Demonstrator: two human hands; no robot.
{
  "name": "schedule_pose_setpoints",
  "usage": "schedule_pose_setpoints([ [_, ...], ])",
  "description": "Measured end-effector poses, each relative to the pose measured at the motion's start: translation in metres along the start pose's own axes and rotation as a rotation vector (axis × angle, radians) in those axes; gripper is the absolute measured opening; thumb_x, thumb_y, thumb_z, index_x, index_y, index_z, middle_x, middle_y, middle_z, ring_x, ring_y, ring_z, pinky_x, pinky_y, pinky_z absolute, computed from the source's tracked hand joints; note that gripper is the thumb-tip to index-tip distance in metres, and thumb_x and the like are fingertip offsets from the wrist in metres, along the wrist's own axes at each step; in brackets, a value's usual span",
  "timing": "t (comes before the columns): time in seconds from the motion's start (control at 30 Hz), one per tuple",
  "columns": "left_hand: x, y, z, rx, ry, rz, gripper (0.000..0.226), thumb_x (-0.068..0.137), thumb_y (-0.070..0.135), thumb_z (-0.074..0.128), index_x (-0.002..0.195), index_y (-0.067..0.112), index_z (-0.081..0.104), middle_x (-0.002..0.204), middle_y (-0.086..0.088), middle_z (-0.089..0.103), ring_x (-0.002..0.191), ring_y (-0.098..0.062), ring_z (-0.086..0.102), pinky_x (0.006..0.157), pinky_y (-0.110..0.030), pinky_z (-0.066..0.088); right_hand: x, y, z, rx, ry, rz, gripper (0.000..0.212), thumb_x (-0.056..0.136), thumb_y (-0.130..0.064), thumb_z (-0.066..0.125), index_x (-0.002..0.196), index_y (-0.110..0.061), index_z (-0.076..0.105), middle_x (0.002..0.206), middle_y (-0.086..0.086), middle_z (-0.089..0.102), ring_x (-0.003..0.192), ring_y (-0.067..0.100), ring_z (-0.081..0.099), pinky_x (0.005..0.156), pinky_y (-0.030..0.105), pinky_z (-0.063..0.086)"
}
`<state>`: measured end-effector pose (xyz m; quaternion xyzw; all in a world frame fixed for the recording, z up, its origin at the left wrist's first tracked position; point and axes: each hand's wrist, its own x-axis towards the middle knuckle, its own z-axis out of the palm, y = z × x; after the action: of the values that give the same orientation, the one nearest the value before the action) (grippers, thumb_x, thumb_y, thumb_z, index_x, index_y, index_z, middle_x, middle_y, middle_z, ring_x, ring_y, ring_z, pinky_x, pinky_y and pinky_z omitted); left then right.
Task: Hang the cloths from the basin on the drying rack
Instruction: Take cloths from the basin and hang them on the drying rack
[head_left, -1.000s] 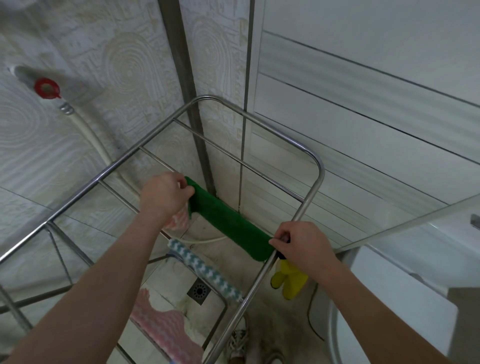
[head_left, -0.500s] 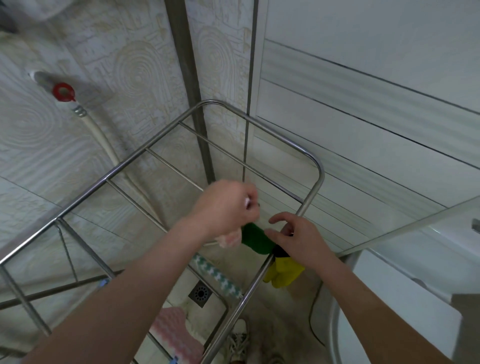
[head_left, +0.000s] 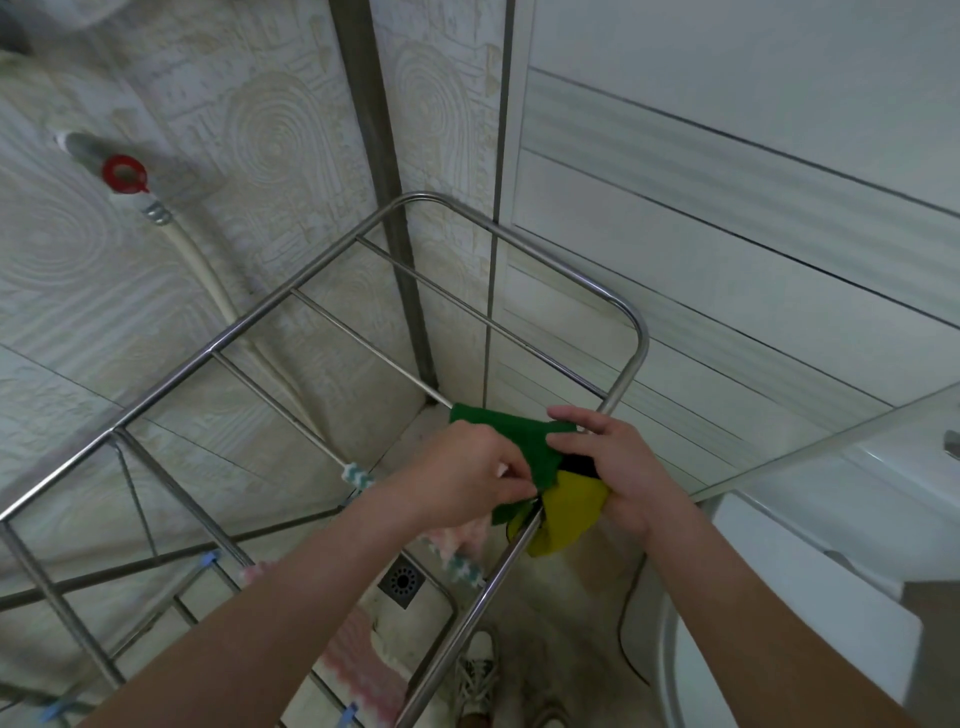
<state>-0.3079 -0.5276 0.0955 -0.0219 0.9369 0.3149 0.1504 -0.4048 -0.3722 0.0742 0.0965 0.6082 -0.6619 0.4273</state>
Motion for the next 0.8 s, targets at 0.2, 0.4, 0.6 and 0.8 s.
schedule_pose_setpoints([
  [0.2,0.016,-0.043,-0.014,0.122,0.224,-0.462,0.033,0.095,0.039,0.050,0.097,0.014,0.071,0.072,-0.002,0.064,0.058,-0.010,0.056,0.047,-0.023,0.036,0.007,0.000,-0.002,-0.544,0.096,-0.110,0.038,0.078,-0.008,0.075,0.112,-0.021,0.066,0.097,0.016,0.066,0.087,0.034,0.069,0.083,0.047,0.057],
  [0.4,0.024,-0.055,-0.012,-0.204,0.301,-0.528,0.025,0.090,0.036,0.060,0.095,0.015,0.073,0.079,-0.001,0.066,0.065,-0.006,0.055,0.052,-0.022,0.038,0.009,0.006,0.001,-0.788,0.136,-0.204,0.012,0.084,-0.017,0.066,0.094,-0.024,0.070,0.091,0.003,0.071,0.085,0.018,0.068,0.085,0.039,0.057],
  [0.6,0.024,-0.062,-0.019,-0.400,0.360,-0.509,0.010,0.083,0.021,0.066,0.074,0.017,0.066,0.074,0.001,0.063,0.068,-0.010,0.057,0.055,-0.021,0.043,0.011,0.003,0.001,-0.343,0.113,-0.039,0.023,0.079,-0.003,0.073,0.100,-0.010,0.069,0.096,0.019,0.072,0.084,0.030,0.071,0.081,0.043,0.058],
  [0.8,0.022,-0.086,-0.043,-0.187,0.411,-0.475,0.009,0.088,0.021,0.061,0.080,0.017,0.061,0.086,-0.001,0.062,0.084,-0.017,0.056,0.071,-0.029,0.042,0.015,-0.002,0.015,-0.348,0.146,-0.023,0.030,0.075,0.000,0.076,0.101,-0.010,0.064,0.096,0.018,0.070,0.073,0.024,0.069,0.057,0.026,0.054],
])
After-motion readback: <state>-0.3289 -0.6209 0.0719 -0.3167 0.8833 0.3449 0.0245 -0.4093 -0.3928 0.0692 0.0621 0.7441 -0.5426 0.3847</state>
